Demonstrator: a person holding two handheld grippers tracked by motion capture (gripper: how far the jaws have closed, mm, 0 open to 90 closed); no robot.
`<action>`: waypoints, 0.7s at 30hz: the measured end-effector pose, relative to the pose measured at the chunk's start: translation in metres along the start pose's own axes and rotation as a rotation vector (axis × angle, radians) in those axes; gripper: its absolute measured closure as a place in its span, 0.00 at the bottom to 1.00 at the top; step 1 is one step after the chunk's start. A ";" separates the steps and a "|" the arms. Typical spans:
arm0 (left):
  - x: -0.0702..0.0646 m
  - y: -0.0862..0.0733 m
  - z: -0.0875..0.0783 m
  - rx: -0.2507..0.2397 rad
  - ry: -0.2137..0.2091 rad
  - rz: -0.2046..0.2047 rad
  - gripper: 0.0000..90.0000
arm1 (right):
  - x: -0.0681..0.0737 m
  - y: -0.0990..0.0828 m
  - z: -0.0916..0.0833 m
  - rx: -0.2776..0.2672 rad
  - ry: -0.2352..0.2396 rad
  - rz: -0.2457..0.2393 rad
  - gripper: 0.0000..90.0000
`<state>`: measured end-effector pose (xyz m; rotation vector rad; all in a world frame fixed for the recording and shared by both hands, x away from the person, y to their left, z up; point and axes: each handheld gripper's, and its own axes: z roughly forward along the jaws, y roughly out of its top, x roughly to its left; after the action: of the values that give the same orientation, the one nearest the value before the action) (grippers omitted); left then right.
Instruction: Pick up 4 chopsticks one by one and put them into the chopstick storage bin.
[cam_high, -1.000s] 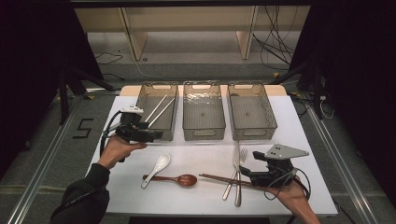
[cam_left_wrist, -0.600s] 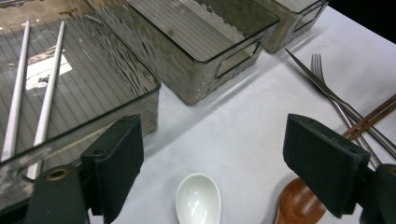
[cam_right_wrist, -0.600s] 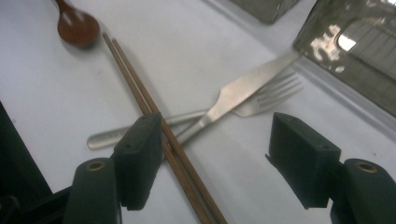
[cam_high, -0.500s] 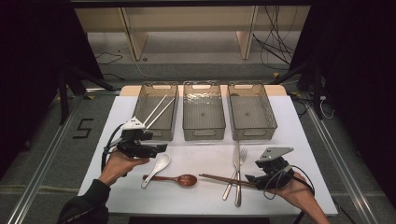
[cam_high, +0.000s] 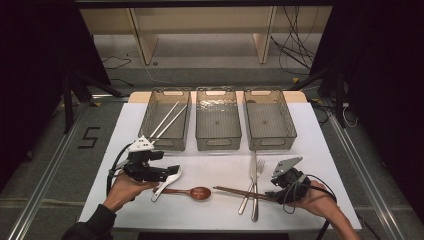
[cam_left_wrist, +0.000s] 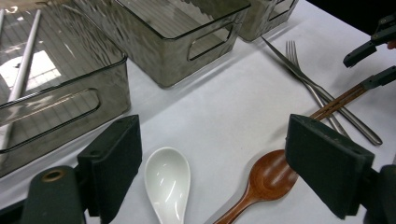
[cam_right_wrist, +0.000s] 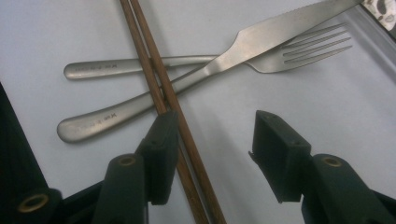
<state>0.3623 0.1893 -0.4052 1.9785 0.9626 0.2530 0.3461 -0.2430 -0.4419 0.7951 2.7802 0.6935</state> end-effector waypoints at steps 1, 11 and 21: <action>0.000 -0.001 -0.001 -0.002 0.002 -0.005 0.21 | 0.000 0.000 0.001 0.009 0.001 -0.008 0.59; 0.000 -0.004 -0.005 -0.001 0.017 0.008 0.21 | 0.000 0.003 0.009 0.057 0.027 -0.070 0.68; 0.000 -0.004 -0.003 0.006 0.022 0.003 0.21 | -0.001 0.005 0.014 0.089 0.027 -0.125 0.73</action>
<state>0.3587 0.1923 -0.4071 1.9872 0.9751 0.2742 0.3535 -0.2343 -0.4513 0.6252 2.8726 0.5669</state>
